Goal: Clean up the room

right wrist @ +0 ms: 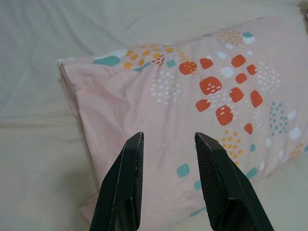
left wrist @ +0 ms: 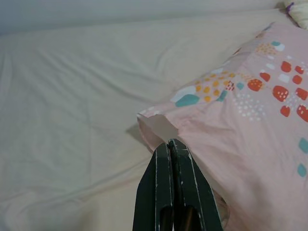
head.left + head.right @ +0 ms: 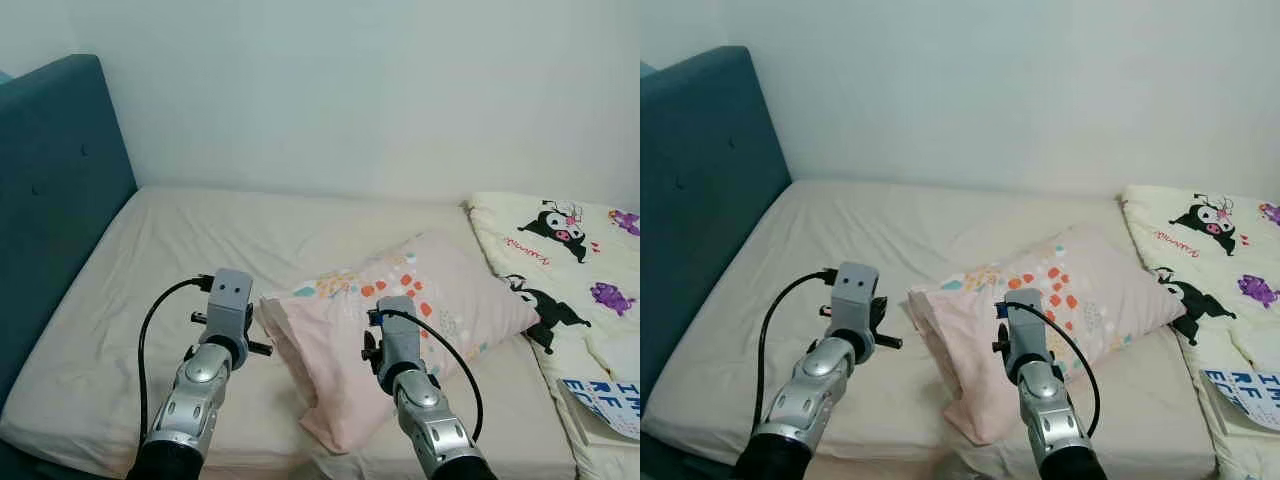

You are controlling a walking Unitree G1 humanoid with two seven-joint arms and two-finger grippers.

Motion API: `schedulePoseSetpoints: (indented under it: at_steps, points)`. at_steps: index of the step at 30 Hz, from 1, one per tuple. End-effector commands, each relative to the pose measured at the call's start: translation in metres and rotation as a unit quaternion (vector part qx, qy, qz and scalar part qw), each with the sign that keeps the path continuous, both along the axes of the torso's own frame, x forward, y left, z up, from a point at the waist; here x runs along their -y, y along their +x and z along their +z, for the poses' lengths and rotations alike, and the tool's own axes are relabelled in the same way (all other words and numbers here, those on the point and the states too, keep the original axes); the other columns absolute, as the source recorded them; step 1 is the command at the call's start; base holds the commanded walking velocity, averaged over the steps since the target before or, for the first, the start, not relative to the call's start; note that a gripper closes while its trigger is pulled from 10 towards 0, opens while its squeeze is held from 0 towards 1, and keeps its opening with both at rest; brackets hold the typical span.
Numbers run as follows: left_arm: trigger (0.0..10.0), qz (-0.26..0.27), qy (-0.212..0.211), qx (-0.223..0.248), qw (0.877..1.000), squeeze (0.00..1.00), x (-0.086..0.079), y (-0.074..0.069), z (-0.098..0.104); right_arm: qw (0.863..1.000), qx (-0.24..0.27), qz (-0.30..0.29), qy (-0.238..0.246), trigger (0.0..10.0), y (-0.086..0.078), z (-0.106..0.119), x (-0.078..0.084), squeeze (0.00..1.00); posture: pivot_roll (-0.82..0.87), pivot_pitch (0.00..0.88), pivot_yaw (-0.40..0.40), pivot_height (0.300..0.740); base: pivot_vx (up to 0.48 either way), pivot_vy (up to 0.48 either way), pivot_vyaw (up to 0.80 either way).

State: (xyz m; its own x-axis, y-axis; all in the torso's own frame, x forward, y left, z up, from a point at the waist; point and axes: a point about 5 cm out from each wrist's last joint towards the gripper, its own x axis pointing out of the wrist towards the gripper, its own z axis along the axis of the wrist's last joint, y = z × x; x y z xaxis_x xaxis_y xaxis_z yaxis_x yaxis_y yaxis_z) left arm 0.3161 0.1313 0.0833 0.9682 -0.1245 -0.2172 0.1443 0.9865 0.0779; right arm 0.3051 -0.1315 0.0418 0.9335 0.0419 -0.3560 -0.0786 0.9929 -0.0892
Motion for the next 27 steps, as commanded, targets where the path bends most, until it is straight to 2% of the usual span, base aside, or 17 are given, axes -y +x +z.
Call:
schedulePoseSetpoints:
  at_steps: [1, 19, 25, 27]
  points:
    - [10.0, -0.004, 0.004, -0.003, 1.000, 0.00, 0.000, -0.001, -0.003, 1.000, -0.006, -0.004, -0.001, 10.0, -0.001, -0.002, 0.003, 0.00, 0.00, 0.000, -0.064, 0.740, 0.000, 0.000, 0.00]
    - [10.0, -0.018, 0.006, -0.011, 1.000, 0.00, 0.007, 0.001, -0.004, 0.999, 0.001, -0.035, 0.001, 10.0, -0.005, -0.002, 0.014, 0.00, -0.02, 0.000, -0.030, 0.740, 0.000, 0.000, 0.00]
    - [10.0, -0.018, 0.007, -0.011, 1.000, 0.00, 0.006, 0.001, -0.004, 0.999, -0.001, -0.042, 0.006, 10.0, -0.005, -0.003, 0.015, 0.00, -0.01, 0.000, -0.038, 0.740, 0.000, 0.000, 0.00]
    - [10.0, -0.013, 0.007, -0.011, 1.000, 0.00, 0.004, 0.000, -0.004, 0.999, -0.002, -0.040, 0.006, 10.0, -0.004, -0.002, 0.015, 0.00, -0.01, 0.000, -0.054, 0.725, 0.000, 0.000, 0.00]
